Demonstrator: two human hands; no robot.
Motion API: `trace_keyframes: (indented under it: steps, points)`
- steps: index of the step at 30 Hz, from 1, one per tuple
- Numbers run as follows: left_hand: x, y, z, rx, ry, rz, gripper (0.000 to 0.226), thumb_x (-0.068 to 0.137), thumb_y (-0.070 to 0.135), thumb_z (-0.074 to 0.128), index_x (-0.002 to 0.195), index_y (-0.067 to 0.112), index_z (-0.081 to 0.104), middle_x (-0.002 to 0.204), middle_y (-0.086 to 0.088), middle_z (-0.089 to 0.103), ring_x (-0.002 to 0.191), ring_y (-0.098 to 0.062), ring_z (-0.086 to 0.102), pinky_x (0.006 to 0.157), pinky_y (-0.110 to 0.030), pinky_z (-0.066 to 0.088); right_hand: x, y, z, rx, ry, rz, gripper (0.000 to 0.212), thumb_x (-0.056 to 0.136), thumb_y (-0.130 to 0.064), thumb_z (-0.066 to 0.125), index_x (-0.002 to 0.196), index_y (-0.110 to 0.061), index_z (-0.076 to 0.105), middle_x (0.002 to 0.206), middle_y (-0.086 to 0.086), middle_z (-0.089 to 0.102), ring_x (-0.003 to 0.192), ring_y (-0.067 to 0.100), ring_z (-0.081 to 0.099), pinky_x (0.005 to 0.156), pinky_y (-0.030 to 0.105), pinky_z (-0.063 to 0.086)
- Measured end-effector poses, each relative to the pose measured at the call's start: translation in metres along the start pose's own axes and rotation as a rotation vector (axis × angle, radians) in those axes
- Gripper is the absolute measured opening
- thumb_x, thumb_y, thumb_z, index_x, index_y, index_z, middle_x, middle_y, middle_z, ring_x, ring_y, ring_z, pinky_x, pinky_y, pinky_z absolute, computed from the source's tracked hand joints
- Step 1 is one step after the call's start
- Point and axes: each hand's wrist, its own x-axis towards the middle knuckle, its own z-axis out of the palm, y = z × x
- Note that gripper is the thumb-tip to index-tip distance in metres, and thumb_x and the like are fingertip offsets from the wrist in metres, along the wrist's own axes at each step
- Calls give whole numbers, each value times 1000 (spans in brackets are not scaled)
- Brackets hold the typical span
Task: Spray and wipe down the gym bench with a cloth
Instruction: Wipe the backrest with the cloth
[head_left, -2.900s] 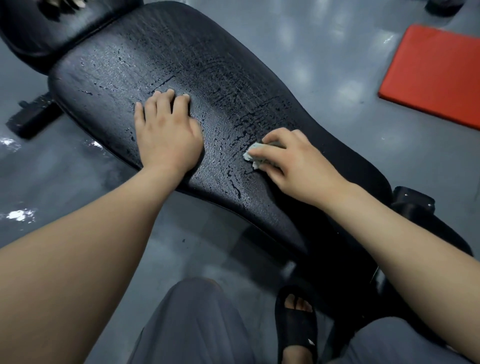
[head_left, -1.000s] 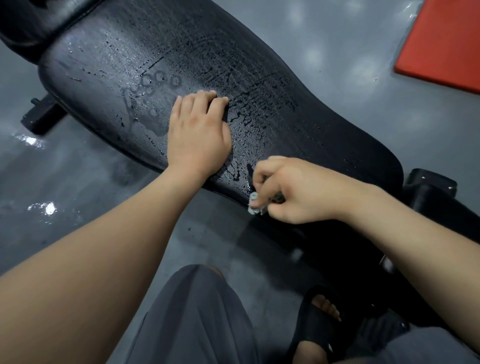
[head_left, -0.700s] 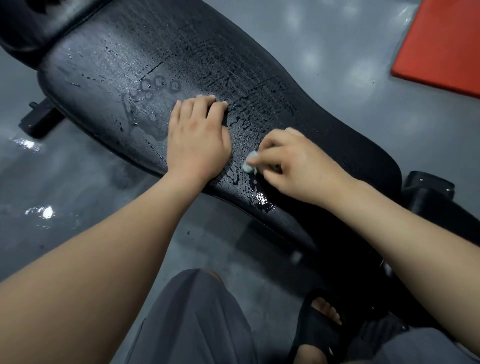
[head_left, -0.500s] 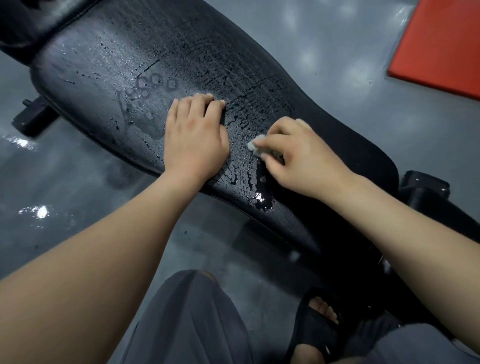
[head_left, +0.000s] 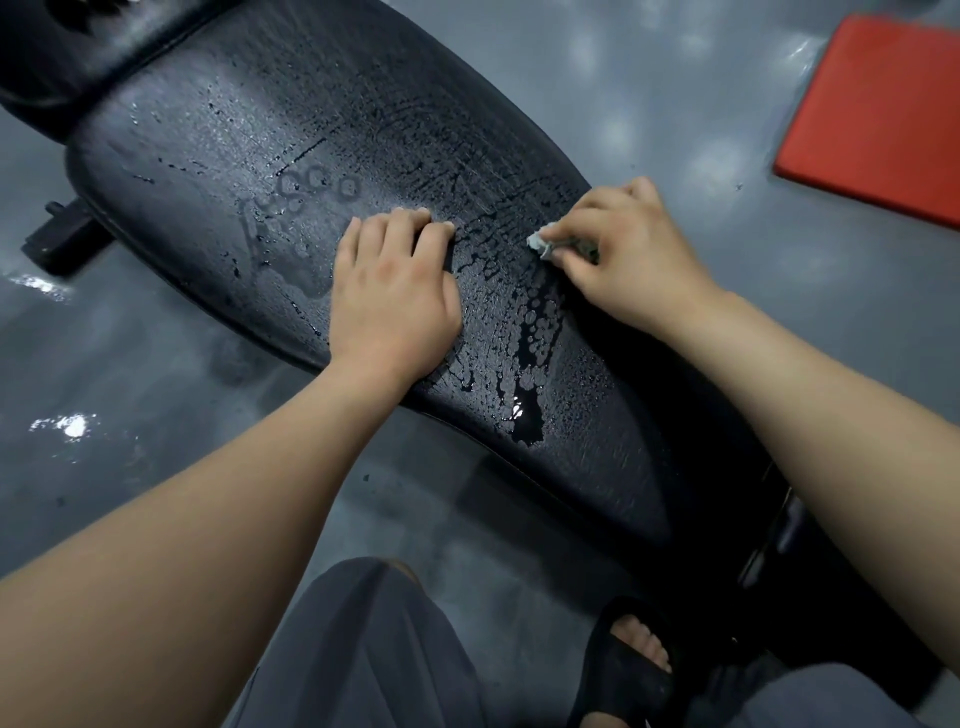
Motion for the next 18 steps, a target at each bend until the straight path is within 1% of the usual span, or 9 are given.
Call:
trace_keyframes:
  steps: [3,5,7,8,9,11,13,15,18]
  points:
    - [2,1,0,11,-2,-1,47,88,29,42,130,20,61,133,-7,57,124,-33,48,116,-51,31,24,-4,3,-28,-22,17,20,93,-28,61,104,-26,77,105,-1,64,102,33,50,87,43,46]
    - [1,1,0,13,-8,-1,46,88,29,42,130,20,61,133,-7,57,124,-33,48,116,-51,30,34,-12,6,6,-51,-10,20,92,-22,60,102,-25,77,106,0,64,103,30,49,89,37,43]
    - [0,1,0,10,-10,-4,46,89,29,42,129,20,61,132,-6,57,124,-33,47,116,-51,30,34,-13,7,45,-59,-55,19,91,-25,62,101,-27,77,104,-1,64,99,25,50,89,33,41]
    - [0,2,0,7,-8,-3,46,89,29,41,129,20,61,132,-6,57,124,-33,47,116,-51,30,31,-8,6,44,-44,-53,18,90,-29,62,101,-28,77,101,-2,65,98,24,51,89,33,41]
    - [0,2,0,5,-6,-1,46,89,29,41,129,20,61,132,-6,57,123,-33,47,116,-51,30,26,1,3,22,-19,-14,19,90,-34,61,102,-29,76,98,-3,65,98,25,52,87,35,43]
    - [1,2,-1,7,-3,-1,47,89,29,41,130,20,61,132,-6,57,123,-33,47,116,-51,30,15,18,-3,-66,40,143,26,87,-38,55,101,-27,74,95,-2,65,102,31,52,84,36,45]
    - [2,1,-1,9,-6,-7,46,89,29,41,129,20,61,132,-7,57,123,-33,47,117,-51,30,9,28,-3,-106,85,236,30,83,-36,48,97,-23,72,94,2,65,102,35,54,85,32,38]
    - [1,2,-1,10,-7,-14,46,88,30,41,129,20,61,132,-7,56,123,-33,47,117,-51,29,15,26,4,-54,96,241,30,83,-31,47,95,-21,72,94,6,65,99,37,54,84,28,31]
    - [2,4,-1,13,-3,-15,46,88,30,42,129,20,61,132,-7,57,123,-34,48,116,-51,30,40,17,17,55,99,209,28,86,-26,50,100,-22,74,97,3,64,100,33,54,83,22,27]
